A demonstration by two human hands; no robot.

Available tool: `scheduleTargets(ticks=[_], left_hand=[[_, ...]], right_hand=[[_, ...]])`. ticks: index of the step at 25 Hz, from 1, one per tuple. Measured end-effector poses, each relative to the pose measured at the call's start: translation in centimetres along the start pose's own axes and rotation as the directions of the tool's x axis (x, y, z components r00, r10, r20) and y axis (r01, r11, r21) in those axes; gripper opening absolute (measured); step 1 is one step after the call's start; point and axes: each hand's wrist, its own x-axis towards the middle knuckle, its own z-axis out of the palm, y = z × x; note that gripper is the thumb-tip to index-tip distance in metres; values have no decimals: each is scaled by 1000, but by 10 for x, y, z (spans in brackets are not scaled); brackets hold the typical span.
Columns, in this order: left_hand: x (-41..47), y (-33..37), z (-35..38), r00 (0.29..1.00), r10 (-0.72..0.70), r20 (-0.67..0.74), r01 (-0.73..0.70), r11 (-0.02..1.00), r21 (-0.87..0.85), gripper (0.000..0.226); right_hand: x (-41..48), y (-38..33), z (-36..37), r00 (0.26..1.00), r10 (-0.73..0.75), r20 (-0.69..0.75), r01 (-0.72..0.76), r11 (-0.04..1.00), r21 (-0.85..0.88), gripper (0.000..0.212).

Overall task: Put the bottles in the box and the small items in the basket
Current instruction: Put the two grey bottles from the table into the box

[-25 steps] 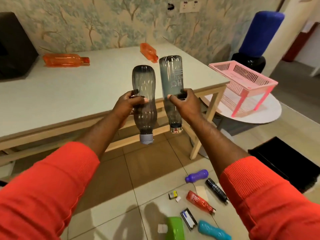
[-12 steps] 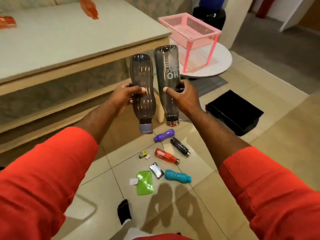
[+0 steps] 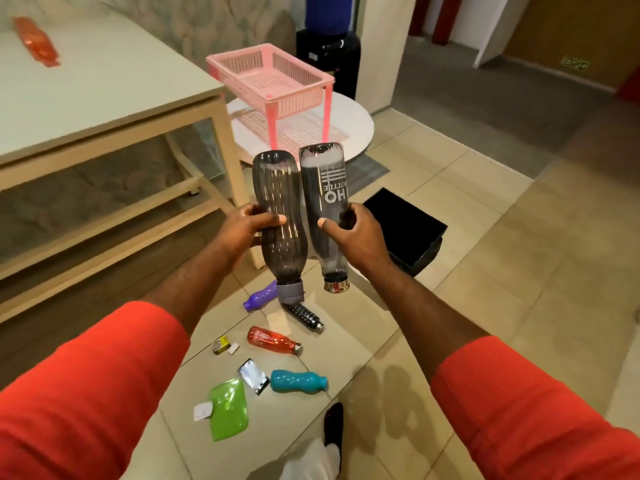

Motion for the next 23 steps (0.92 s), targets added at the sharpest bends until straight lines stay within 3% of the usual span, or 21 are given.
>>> scheduleTargets(ticks=[14, 19, 23], left_hand=[[238, 13, 209, 989, -136, 59, 140, 988, -73, 44], [331, -24, 273, 969, -239, -64, 236, 971, -46, 42], [409, -66, 338, 907, -383, -177, 375, 924, -77, 45]], right_hand=[[223, 135, -169, 990, 141, 13, -139, 987, -76, 55], [320, 229, -205, 974, 223, 34, -219, 971, -96, 51], [400, 323, -226, 930, 343, 132, -326, 936, -134, 50]])
